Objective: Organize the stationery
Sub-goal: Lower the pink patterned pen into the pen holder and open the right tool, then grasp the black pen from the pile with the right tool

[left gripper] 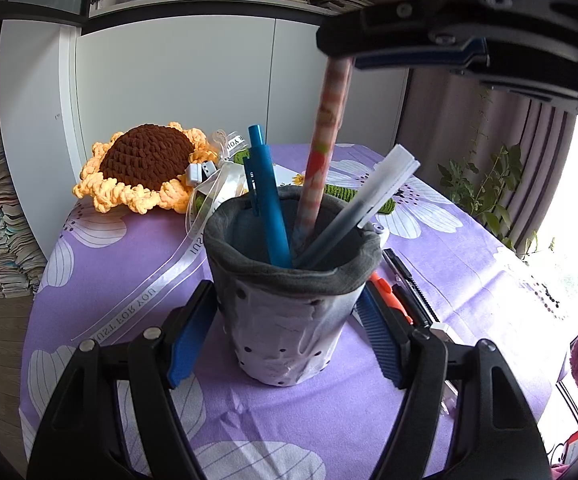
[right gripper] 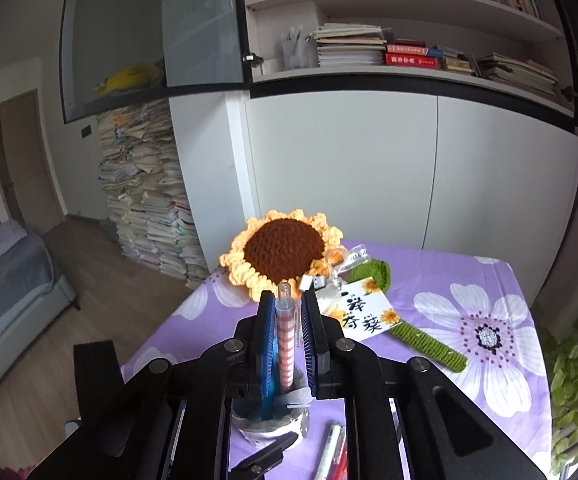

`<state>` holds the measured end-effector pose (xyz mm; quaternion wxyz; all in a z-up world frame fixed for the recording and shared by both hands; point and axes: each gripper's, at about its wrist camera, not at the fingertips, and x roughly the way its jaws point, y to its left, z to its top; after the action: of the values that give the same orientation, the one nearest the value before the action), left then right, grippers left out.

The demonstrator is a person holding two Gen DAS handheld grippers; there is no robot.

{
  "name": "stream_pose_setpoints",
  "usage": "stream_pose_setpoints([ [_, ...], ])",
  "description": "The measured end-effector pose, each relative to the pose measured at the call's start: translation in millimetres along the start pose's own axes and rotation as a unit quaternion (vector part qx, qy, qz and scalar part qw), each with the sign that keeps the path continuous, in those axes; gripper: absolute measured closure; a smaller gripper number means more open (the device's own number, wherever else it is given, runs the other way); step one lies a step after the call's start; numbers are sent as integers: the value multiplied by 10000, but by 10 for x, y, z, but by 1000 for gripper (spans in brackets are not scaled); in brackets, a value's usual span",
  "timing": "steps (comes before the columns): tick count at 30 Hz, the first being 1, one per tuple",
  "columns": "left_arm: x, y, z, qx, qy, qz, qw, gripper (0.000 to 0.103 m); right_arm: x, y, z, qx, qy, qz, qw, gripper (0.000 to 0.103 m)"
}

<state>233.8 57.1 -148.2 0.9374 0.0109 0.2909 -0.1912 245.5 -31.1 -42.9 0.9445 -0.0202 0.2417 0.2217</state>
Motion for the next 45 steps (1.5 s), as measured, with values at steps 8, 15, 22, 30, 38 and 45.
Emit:
stream_pose_setpoints([
  [8,0,-1,0,0,0,0,10000,32,202,-145,-127,410,595,233,9971,88],
  [15,-3,-2,-2,2,0,0,10000,32,183,-203,-156,592,880,436,9934,88],
  [22,-9,-13,-6,13,-10,10,10000,32,-344,-518,-12,925,300,199,9951,59],
  [30,-20,-6,4,30,-24,9,10000,32,125,-1041,-512,1493,1759,-716,9704,58],
  [38,-20,0,5,29,-23,8,10000,32,609,-1203,-809,1699,2412,-763,9524,58],
  [45,-17,3,5,27,-19,6,10000,32,809,-1204,-882,1717,2641,-741,9462,58],
])
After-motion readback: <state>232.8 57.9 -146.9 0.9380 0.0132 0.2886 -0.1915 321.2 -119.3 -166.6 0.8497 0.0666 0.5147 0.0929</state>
